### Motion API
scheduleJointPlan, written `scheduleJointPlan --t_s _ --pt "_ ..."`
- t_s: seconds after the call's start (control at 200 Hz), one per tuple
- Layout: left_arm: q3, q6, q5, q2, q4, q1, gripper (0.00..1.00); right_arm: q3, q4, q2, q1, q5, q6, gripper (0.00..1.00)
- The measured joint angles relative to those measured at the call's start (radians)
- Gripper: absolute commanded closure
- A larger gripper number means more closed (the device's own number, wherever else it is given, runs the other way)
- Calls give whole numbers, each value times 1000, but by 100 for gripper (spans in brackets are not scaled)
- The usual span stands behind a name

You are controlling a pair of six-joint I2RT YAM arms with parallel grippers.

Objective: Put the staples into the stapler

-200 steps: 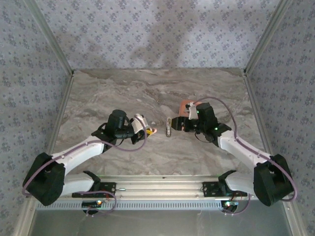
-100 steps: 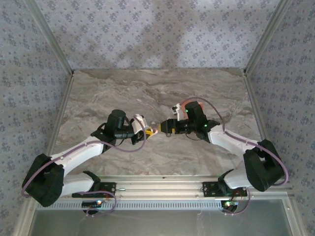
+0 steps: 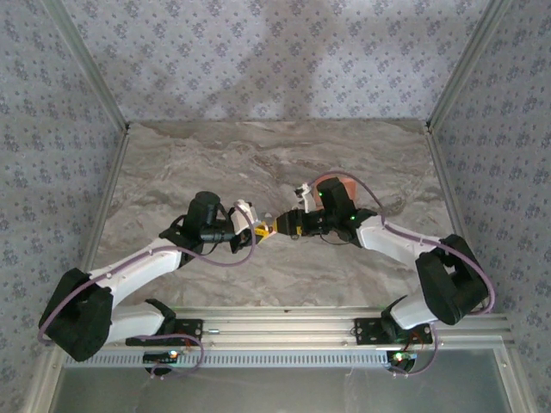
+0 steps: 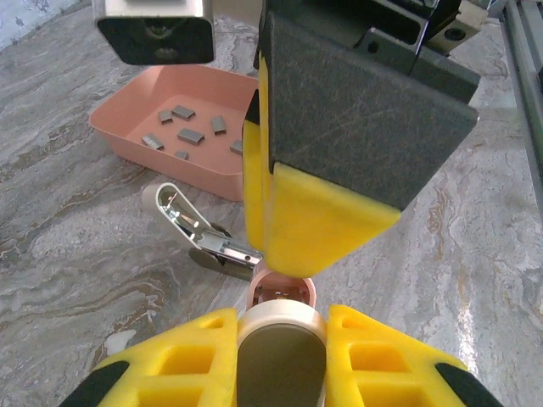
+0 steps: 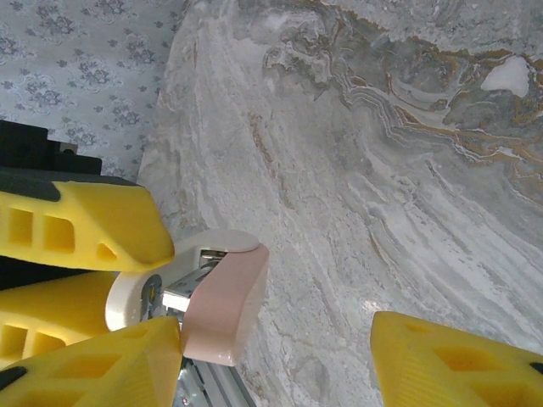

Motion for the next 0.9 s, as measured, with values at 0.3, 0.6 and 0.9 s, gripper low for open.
scheduleJointPlan --t_s 0.3,0.6,0.9 --pt "6 -19 4 8 21 -5 87 -36 19 5 -15 23 27 43" --pt "9 -80 5 -15 89 -10 87 -95 37 3 -63 46 84 40" --pt "-19 -195 -69 -67 305 -16 87 -138 127 -136 -144 45 162 35"
